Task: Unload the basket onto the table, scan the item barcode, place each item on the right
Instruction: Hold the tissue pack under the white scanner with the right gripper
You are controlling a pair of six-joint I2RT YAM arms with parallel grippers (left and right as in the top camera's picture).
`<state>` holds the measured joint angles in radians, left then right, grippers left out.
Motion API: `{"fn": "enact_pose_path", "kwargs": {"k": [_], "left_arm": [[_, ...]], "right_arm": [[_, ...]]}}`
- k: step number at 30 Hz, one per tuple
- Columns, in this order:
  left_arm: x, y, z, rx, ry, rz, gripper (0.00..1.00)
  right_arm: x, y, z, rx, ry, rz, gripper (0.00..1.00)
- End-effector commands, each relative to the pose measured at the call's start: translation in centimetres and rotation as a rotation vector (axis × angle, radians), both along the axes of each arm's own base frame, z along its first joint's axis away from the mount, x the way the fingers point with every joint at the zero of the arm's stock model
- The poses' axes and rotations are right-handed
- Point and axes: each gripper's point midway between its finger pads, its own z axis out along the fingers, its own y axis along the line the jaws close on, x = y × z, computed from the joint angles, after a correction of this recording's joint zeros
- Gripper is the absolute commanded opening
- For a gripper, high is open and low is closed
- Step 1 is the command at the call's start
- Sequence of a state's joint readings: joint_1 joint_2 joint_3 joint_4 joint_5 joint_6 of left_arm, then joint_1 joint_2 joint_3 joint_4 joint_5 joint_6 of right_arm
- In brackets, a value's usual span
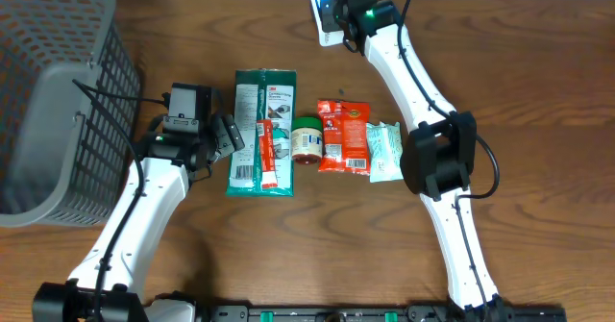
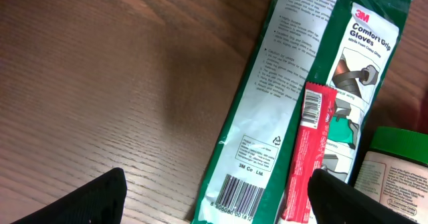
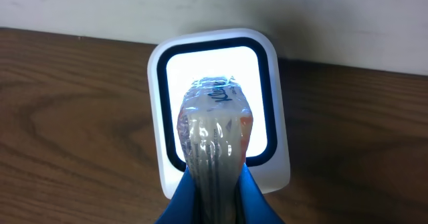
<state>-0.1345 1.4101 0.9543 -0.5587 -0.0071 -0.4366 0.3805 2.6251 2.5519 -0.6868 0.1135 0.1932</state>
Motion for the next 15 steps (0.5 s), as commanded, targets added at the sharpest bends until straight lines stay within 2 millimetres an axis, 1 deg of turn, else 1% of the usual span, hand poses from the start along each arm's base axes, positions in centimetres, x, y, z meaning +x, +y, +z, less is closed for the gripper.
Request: {"fn": "enact_pose_path", "kwargs": {"k": [1, 5, 9, 12, 13, 15], "left_arm": [[0.5, 0.4, 0.8, 0.019, -0.022, 0.004, 0.87], [0.4, 0.4, 0.8, 0.019, -0.022, 0.004, 0.87], [0.5, 0.4, 0.8, 0.019, -0.022, 0.004, 0.87], [0.4, 0.4, 0.8, 0.019, -0.022, 0.004, 0.87], [0.5, 0.4, 0.8, 0.019, -0.022, 0.004, 0.87], [0.4, 0.4, 0.8, 0.019, -0.022, 0.004, 0.87]], "right_arm": [[0.3, -0.4, 0.0, -0.014, -0.010, -0.010, 0.01], [0.3, -0.4, -0.9, -0.019, 0.004, -0.010, 0.01], [0.4, -0.4, -0.7, -0.016, -0.004, -0.010, 0.01], [0.3, -0.8, 0.4, -0.013, -0.007, -0.014, 0.01], [0.1, -1.0, 1.2, -0.009, -0.007, -0.013, 0.01], [-0.4, -1.5, 3.3, -0.005, -0.016, -0.018, 0.01]]}}
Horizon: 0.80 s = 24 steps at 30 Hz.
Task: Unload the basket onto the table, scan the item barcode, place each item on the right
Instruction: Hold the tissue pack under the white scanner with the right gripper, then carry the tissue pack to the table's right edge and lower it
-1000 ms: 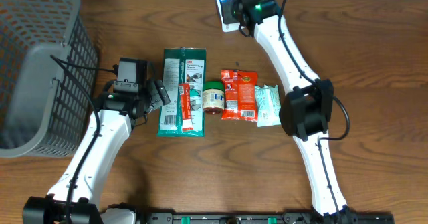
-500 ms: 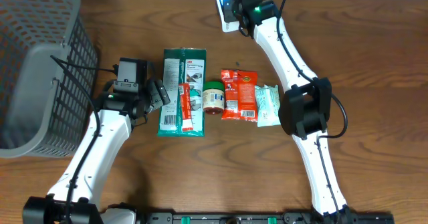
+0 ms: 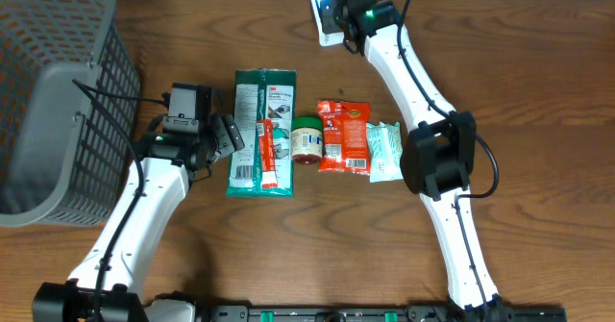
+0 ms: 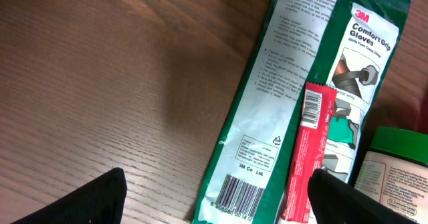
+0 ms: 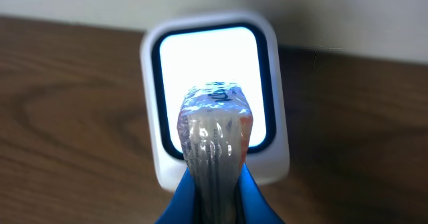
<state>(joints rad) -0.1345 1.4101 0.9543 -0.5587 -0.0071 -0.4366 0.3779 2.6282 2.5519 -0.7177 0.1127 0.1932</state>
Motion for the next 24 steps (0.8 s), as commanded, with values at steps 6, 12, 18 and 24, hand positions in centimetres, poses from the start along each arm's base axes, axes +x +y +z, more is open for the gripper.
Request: {"fn": "enact_pose_path", "kwargs": {"k": [6, 12, 18, 24], "left_arm": [[0.4, 0.4, 0.8, 0.019, -0.022, 0.004, 0.87], [0.4, 0.4, 0.8, 0.019, -0.022, 0.004, 0.87], [0.4, 0.4, 0.8, 0.020, -0.022, 0.004, 0.87], [0.4, 0.4, 0.8, 0.019, -0.022, 0.004, 0.87]], "right_arm": [[-4.7, -2.8, 11.5, 0.031, -0.001, 0.011, 0.01], [-12.1, -6.4, 16.0, -0.022, 0.130, -0.009, 0.01], [-15.9, -11.5, 15.9, -0.068, 0.279, -0.086, 0.01], [-16.9, -18.3, 12.7, -0.085, 0.430, -0.220, 0.01]]}}
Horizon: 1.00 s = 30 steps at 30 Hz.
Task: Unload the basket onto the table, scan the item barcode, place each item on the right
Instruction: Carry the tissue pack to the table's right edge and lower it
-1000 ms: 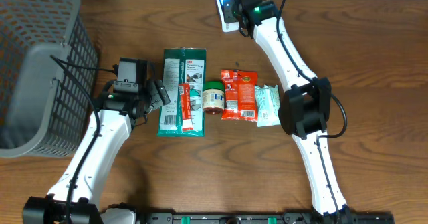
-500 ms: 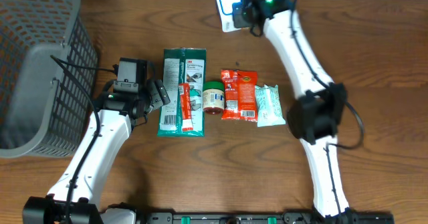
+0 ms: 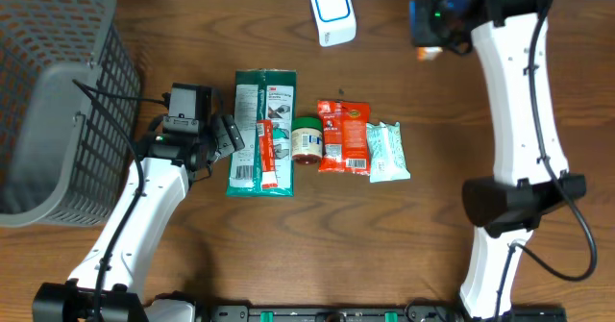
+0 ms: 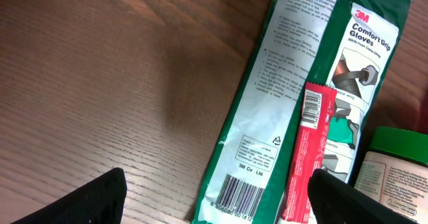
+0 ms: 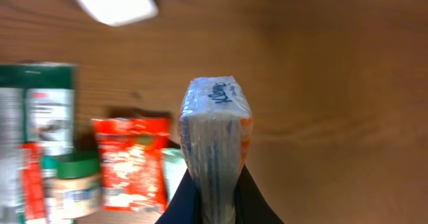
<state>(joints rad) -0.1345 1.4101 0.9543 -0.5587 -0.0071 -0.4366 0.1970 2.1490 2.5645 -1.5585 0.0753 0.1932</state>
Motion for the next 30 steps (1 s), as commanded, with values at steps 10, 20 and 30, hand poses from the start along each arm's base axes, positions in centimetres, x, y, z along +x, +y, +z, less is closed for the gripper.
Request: {"fn": "enact_pose_path", "kwargs": {"k": [10, 20, 30], "left_arm": [[0.4, 0.4, 0.8, 0.019, -0.022, 0.004, 0.87], [0.4, 0.4, 0.8, 0.019, -0.022, 0.004, 0.87], [0.4, 0.4, 0.8, 0.019, -0.022, 0.004, 0.87]], "right_arm": [[-4.1, -18.4, -13.1, -0.281, 0.365, -0.443, 0.01], [-7.5, -27.4, -20.4, -0.385, 0.400, -0.638, 0.01], [-8.3, -29.7, -22.3, -0.352, 0.378, -0.705, 0.05]]}}
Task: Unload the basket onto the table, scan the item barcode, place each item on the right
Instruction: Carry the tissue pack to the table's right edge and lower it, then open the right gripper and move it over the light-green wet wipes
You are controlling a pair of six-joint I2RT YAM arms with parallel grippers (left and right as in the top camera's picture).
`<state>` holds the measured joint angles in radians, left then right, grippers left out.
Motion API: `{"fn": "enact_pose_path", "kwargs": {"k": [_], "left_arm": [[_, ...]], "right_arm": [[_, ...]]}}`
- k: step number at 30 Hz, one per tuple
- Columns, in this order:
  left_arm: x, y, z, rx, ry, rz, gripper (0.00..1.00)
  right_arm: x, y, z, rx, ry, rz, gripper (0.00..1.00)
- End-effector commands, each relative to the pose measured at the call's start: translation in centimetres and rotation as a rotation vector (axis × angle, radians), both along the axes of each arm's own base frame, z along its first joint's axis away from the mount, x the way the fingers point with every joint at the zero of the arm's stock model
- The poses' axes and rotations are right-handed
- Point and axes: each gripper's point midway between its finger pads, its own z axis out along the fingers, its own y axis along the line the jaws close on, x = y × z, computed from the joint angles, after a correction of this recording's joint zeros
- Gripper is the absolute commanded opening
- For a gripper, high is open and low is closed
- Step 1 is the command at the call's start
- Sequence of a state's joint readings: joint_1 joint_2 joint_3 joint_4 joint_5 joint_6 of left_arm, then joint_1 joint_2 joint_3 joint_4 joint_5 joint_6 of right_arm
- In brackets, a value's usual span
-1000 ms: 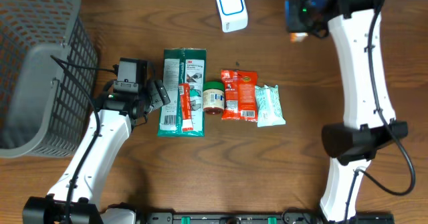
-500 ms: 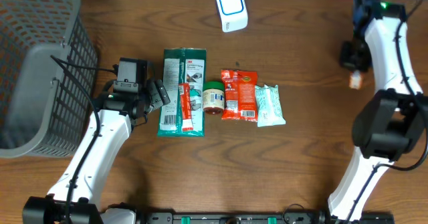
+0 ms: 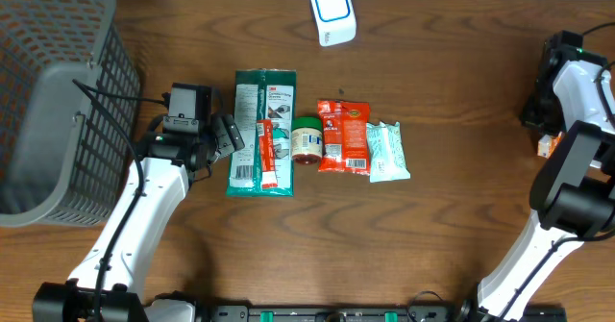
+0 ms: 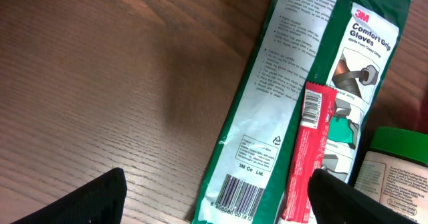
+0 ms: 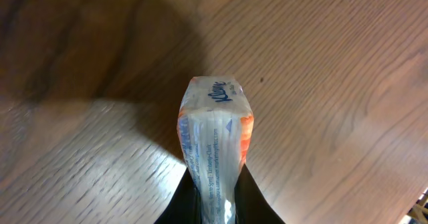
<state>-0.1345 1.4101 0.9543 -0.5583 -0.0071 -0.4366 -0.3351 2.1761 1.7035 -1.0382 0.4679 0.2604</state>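
Note:
A clear Kleenex tissue pack (image 5: 214,134) with orange ends stands upright in my right gripper (image 5: 214,198), which is shut on its lower part, just above bare wood. From overhead the pack (image 3: 544,147) shows as an orange bit at the table's far right, under the right gripper (image 3: 541,130). The white scanner (image 3: 332,11) with a blue-ringed window stands at the back middle, far from the pack. My left gripper (image 4: 214,207) is open and holds nothing, left of the green gloves pack (image 4: 294,83).
A row lies mid-table: gloves pack (image 3: 261,130), red stick pack (image 3: 266,155), green-lidded jar (image 3: 307,139), red snack bag (image 3: 343,136), pale green wipes pack (image 3: 386,152). A grey mesh basket (image 3: 53,91) fills the left edge.
My right gripper, still shut on the tissue pack, was high to the right of the scanner and is now low at the table's far right edge. The left arm has not moved.
My right gripper held the tissue pack close against the scanner's lit window at the two oldest moments. Then it held the pack away to the right of the scanner, above the row of items. Now the pack is near the far right edge.

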Motion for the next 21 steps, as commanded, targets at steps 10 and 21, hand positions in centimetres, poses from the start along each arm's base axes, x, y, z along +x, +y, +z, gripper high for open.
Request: {"fn": "enact_pose_path", "kwargs": {"k": [10, 21], "left_arm": [[0.4, 0.4, 0.8, 0.019, -0.022, 0.004, 0.87], [0.4, 0.4, 0.8, 0.019, -0.022, 0.004, 0.87]], "right_arm": [[0.6, 0.4, -0.9, 0.057, -0.052, -0.019, 0.40], [1.8, 2.0, -0.2, 0.152, -0.107, 0.021, 0.49]]}}
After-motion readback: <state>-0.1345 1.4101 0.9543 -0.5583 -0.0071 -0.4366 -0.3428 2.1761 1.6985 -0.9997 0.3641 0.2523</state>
